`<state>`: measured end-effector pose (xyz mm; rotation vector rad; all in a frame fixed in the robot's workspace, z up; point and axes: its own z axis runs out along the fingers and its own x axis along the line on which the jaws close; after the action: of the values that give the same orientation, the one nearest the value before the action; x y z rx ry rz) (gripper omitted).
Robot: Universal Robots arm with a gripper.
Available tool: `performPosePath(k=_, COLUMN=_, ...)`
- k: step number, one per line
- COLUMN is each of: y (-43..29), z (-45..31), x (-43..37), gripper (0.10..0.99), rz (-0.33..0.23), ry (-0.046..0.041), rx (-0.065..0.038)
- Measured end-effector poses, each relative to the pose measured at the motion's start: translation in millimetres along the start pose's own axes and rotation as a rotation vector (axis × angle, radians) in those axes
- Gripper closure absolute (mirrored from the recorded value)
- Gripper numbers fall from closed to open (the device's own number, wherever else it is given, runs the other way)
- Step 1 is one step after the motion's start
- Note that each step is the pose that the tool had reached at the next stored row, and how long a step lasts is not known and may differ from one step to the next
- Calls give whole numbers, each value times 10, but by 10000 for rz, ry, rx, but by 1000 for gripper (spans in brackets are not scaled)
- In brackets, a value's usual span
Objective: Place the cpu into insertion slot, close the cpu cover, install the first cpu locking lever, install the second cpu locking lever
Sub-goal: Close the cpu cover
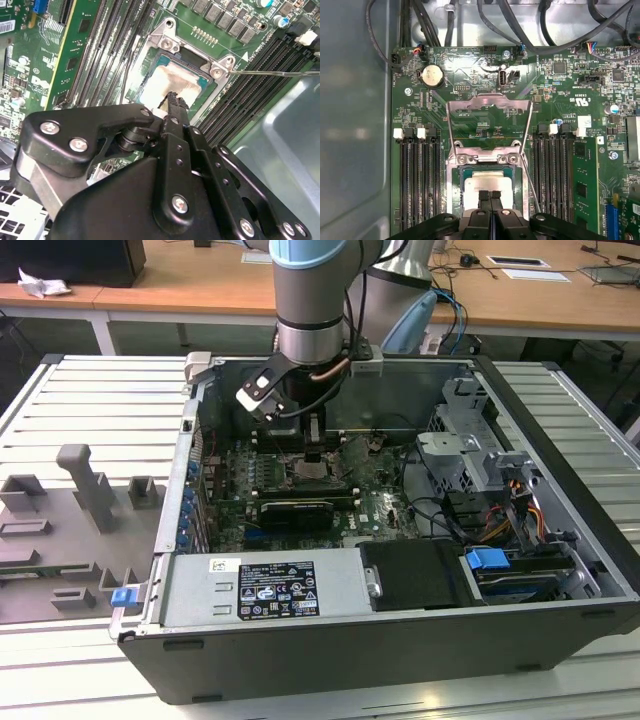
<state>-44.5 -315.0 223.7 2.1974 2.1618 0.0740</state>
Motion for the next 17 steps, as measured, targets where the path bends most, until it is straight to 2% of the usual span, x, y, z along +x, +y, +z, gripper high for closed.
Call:
performPosePath(k=8, y=123, z=7, x=-3, gripper=980, rz=5, ry=13, rx=72)
performPosePath(k=11, y=127, z=-30, x=-3, gripper=980, rz=5, ry=12, rx=79)
performPosePath(k=17, y=128, z=-41, x=-3, gripper=980, rz=5, ry=11, rx=79)
